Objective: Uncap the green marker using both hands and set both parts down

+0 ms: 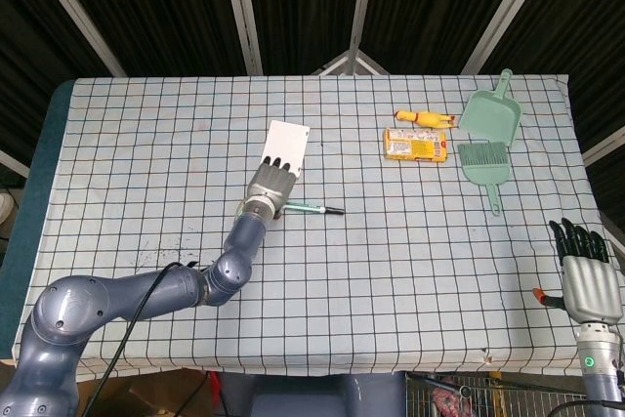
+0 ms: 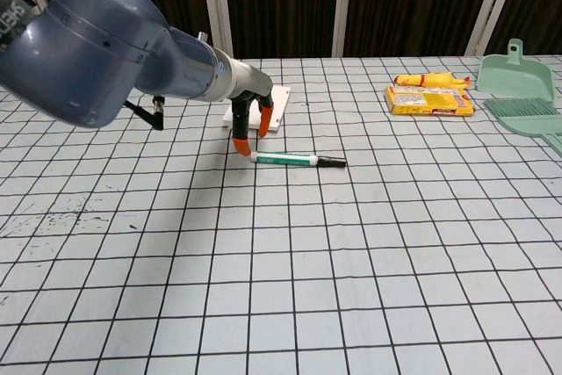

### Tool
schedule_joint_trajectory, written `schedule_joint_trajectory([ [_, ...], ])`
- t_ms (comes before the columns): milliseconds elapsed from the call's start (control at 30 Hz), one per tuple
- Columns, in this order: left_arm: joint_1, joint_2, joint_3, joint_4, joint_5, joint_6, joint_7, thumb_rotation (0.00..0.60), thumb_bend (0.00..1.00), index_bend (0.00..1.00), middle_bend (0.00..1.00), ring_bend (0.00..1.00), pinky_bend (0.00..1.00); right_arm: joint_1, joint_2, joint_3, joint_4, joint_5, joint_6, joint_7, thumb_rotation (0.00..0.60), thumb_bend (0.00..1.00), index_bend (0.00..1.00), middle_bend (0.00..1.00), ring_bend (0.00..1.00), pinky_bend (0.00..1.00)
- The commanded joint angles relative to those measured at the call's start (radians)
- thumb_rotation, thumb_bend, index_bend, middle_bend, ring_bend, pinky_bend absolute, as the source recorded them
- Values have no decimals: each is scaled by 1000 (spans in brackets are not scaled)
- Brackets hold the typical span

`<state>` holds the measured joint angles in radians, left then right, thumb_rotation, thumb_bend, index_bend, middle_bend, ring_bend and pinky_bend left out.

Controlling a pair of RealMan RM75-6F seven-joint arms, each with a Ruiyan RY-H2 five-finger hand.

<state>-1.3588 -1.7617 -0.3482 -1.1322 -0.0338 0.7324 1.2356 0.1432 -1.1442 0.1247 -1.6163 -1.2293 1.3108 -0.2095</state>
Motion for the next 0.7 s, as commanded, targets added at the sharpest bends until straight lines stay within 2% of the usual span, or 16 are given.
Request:
schedule_joint_trajectory([
  [33,10,-23,13,-12,91,11,-77,600,379,392,86,0,0,-2,3,0,1,-2,2,9,600,49,0,0,0,0],
  [300,18,-68,37,14,200,35,-175,600,379,396,91,0,0,-3,10,-4,1,-5,-1,27,600,49,0,0,0,0],
  [700,37,-169,58,149,364,64,-313,600,386,418,113,0,0,-2,13,-6,4,-2,-7,41,600,48,0,0,0,0],
])
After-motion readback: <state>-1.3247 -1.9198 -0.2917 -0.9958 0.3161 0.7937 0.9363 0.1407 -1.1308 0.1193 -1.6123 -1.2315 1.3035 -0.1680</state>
